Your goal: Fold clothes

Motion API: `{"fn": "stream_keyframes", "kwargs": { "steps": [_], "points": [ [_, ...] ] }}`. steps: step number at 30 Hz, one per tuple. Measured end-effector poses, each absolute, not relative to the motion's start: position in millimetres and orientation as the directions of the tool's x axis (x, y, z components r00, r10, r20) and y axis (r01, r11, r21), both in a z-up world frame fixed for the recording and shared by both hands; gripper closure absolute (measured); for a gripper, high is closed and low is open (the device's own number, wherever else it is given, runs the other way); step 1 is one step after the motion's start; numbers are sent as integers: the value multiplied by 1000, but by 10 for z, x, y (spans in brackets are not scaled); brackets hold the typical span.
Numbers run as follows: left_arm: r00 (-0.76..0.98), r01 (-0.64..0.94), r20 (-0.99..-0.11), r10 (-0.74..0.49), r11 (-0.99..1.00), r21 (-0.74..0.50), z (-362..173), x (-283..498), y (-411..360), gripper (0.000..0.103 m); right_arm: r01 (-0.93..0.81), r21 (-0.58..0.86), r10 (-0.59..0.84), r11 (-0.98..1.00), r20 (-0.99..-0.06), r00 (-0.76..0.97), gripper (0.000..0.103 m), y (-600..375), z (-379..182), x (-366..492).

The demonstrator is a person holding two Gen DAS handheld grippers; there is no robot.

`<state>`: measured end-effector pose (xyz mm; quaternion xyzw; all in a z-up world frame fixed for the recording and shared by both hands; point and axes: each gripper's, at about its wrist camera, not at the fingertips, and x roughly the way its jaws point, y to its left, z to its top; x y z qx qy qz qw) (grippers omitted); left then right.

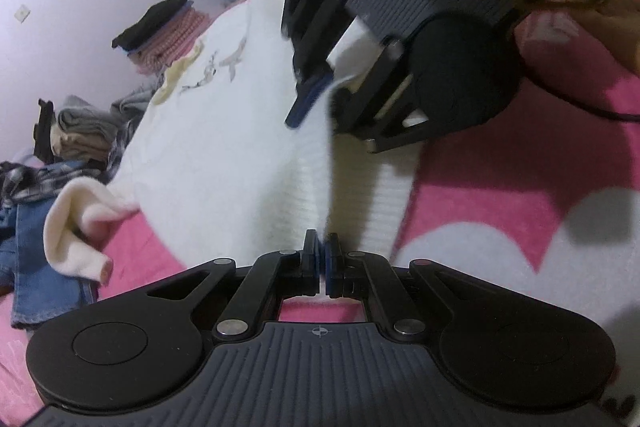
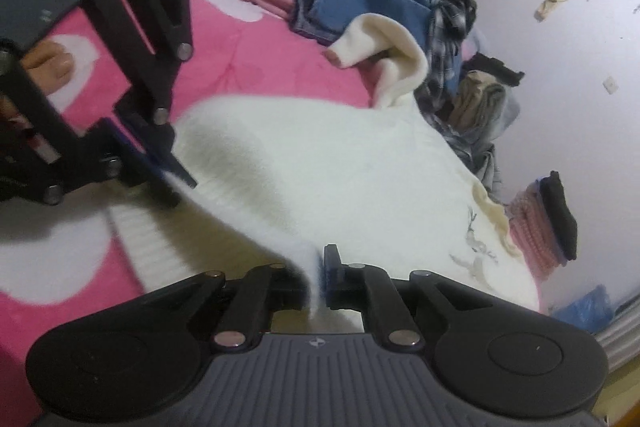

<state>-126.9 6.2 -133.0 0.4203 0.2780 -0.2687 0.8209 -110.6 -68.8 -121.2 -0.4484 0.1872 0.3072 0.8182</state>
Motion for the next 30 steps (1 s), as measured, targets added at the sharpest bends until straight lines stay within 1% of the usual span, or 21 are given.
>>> {"fn": "stream_keyframes", "kwargs": {
  "steps": [1,2,4,8,11,13,15,16,17,18,20,23,25,27,30],
  "points": [
    [701,675,-683,-206,502,541,-1332,-1266,66,101,-674,-624,337,395,-584,738,73,-694,-1193,-1134],
    [701,675,-683,-205,502,541,-1334,-1265,71,101,-686,-625,341,374,-595,728,51,-718,-1170,-1157],
    [701,674,-683,-206,502,541,-1330,-1278,89,101,-707,-624,361,333,-608,707,40,-787,-1119,-1240],
    [697,676,-687,-204,507,535,-1327,-1272,100,101,-780,-572,406,253,-669,623,34,-924,-1036,-1352],
    [698,675,-687,-202,505,537,-1325,-1283,98,101,-821,-522,425,231,-705,568,33,-985,-966,-1430],
    [698,675,-687,-201,504,539,-1324,-1291,96,101,-848,-463,460,257,-713,529,34,-1008,-869,-1441],
    [698,675,-687,-201,506,537,-1321,-1303,102,101,-871,-381,503,309,-712,490,36,-1021,-759,-1408],
    [698,675,-687,-201,506,537,-1319,-1310,103,101,-879,-325,524,348,-710,470,42,-1017,-708,-1350],
    [698,675,-687,-201,506,537,-1317,-1317,104,101,-882,-272,538,385,-710,454,54,-1003,-674,-1275],
    [698,675,-687,-201,504,539,-1315,-1322,104,101,-881,-230,547,413,-712,441,58,-981,-660,-1209],
    [698,676,-687,-200,500,542,-1313,-1329,106,101,-877,-172,557,450,-714,425,76,-934,-652,-1104],
    [696,680,-690,-199,490,546,-1306,-1360,112,101,-874,-183,518,450,-744,422,87,-832,-793,-987],
    [689,688,-696,-202,482,542,-1300,-1388,121,101,-871,-195,492,451,-760,425,91,-803,-901,-907],
    [682,696,-701,-206,479,536,-1294,-1410,124,101,-868,-197,480,457,-766,427,92,-784,-963,-836],
    [671,703,-711,-210,486,519,-1284,-1404,135,101,-859,-198,489,472,-752,442,93,-759,-951,-779]
  ]
}}
